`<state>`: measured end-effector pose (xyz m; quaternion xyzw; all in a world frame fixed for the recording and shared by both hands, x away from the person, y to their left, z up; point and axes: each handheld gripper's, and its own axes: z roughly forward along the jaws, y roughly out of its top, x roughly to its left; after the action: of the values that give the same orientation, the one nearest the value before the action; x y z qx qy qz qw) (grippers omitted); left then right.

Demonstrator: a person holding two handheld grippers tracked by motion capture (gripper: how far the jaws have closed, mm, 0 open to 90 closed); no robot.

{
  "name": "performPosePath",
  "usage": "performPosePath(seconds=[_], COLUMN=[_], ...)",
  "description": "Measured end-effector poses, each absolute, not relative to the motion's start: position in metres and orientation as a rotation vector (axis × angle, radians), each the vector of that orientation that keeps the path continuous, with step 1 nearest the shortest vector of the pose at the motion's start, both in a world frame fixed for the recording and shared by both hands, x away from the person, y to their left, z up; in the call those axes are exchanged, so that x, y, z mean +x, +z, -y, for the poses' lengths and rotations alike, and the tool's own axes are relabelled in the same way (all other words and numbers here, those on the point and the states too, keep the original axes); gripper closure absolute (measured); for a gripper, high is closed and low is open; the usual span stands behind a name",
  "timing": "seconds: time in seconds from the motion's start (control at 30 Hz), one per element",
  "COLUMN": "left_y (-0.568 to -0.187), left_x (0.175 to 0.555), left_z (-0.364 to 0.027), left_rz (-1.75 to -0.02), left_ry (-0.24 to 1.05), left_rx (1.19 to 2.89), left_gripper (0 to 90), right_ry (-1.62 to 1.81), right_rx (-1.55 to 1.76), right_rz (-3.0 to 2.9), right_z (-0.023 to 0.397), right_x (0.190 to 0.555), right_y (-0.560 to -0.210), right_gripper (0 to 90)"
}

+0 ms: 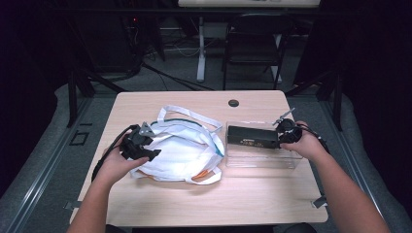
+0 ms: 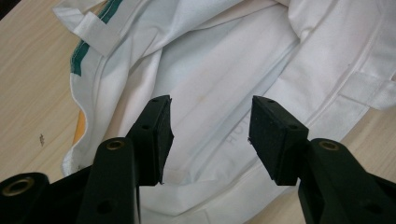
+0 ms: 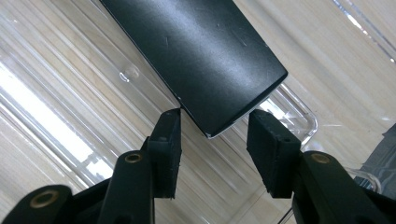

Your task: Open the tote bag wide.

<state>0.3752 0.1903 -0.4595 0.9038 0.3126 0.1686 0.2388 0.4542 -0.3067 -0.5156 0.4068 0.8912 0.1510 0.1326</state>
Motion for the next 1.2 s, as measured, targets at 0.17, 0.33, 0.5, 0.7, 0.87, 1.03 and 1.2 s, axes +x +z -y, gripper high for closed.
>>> performPosePath(seconds=[0.17,0.33,0.5,0.7,0.87,1.03,1.2], left_y=[-0.46,-0.46,-0.461,-0.462,-0.462,-0.462,-0.462], left_x=[0.374,0.374,0.374,0.373,0.373,0.372,0.371], left_z=[-0.192,-0.192,-0.193,-0.193,-0.194,-0.195,-0.196], left_rz=[-0.864,-0.866,-0.87,-0.882,-0.884,-0.892,-0.894], left_ry=[0.469,0.465,0.473,0.473,0.472,0.48,0.475], left_rx=[2.477,2.478,2.478,2.477,2.479,2.473,2.472], left_gripper=[49.2,49.2,49.1,49.1,49.1,49.1,49.1], right_ry=[0.417,0.411,0.431,0.451,0.461,0.43,0.423], right_rx=[1.159,1.153,1.156,1.163,1.163,1.146,1.137], right_rz=[-2.603,-2.581,-2.575,-2.547,-2.538,-2.543,-2.547], right_z=[0.306,0.305,0.306,0.306,0.306,0.306,0.305], right_x=[0.458,0.46,0.462,0.464,0.466,0.468,0.469], right_y=[-0.514,-0.513,-0.514,-0.514,-0.514,-0.513,-0.512], right_gripper=[56.1,56.2,56.7,57.3,57.5,57.4,57.4])
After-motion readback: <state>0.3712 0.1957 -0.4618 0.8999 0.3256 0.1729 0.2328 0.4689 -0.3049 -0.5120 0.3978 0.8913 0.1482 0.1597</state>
